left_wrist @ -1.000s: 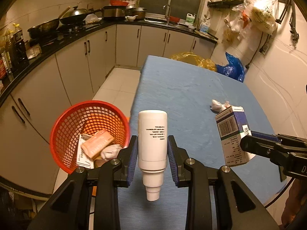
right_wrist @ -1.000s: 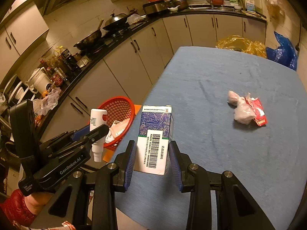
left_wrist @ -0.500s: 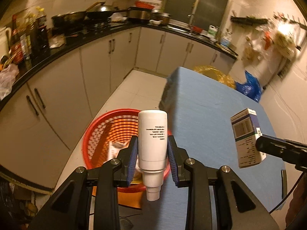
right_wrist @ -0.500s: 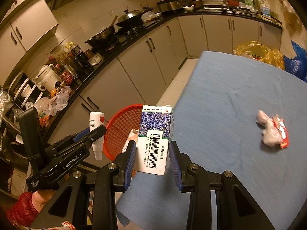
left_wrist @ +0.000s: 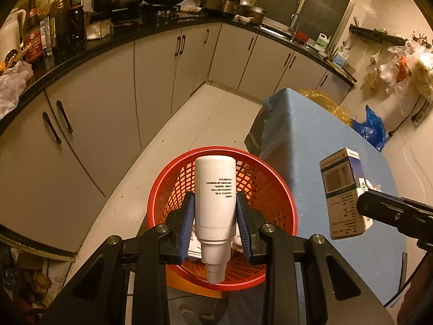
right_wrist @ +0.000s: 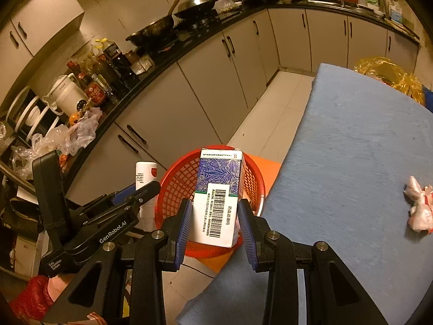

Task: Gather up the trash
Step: 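Carry the spray bottle and blue-white box over the wastebasket and release both, then move both tools back toward the clear bag and red wrapper on the table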

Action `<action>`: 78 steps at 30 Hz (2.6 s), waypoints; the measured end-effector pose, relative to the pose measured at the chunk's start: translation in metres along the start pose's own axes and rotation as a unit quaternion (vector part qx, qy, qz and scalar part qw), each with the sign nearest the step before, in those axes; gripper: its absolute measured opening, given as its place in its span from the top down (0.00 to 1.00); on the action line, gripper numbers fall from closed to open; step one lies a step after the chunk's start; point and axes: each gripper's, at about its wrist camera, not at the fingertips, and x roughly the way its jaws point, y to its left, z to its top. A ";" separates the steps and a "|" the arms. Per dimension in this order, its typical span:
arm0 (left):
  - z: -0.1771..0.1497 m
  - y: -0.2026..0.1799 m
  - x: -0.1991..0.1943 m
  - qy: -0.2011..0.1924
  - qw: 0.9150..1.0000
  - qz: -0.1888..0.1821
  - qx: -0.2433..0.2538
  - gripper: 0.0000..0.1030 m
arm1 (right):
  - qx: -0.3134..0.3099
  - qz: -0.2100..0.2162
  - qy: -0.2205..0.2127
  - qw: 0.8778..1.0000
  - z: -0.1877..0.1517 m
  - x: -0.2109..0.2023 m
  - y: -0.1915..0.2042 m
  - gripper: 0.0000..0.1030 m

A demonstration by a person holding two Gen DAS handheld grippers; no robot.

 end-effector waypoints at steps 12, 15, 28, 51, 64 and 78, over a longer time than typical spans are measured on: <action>0.004 0.000 0.001 -0.003 1.000 -0.003 -0.003 0.58 | 0.005 -0.001 -0.007 1.000 0.015 0.007 -0.004 0.58; 0.003 -0.003 -0.005 -0.007 1.000 0.003 -0.004 0.57 | 0.010 -0.003 -0.012 1.000 0.011 -0.002 -0.006 0.57; -0.028 -0.049 -0.017 -0.007 0.999 0.020 0.030 0.43 | 0.047 -0.023 -0.029 0.998 -0.032 -0.046 -0.044 0.48; -0.055 -0.170 -0.023 -0.001 0.992 -0.010 0.129 0.39 | 0.133 -0.056 -0.081 0.986 -0.093 -0.138 -0.140 0.46; -0.073 -0.246 -0.006 0.021 0.984 -0.049 0.173 0.39 | 0.205 -0.095 -0.095 0.970 -0.130 -0.180 -0.225 0.46; -0.082 -0.284 0.007 0.047 0.981 -0.061 0.178 0.38 | 0.221 -0.097 -0.051 0.969 -0.104 -0.154 -0.327 0.46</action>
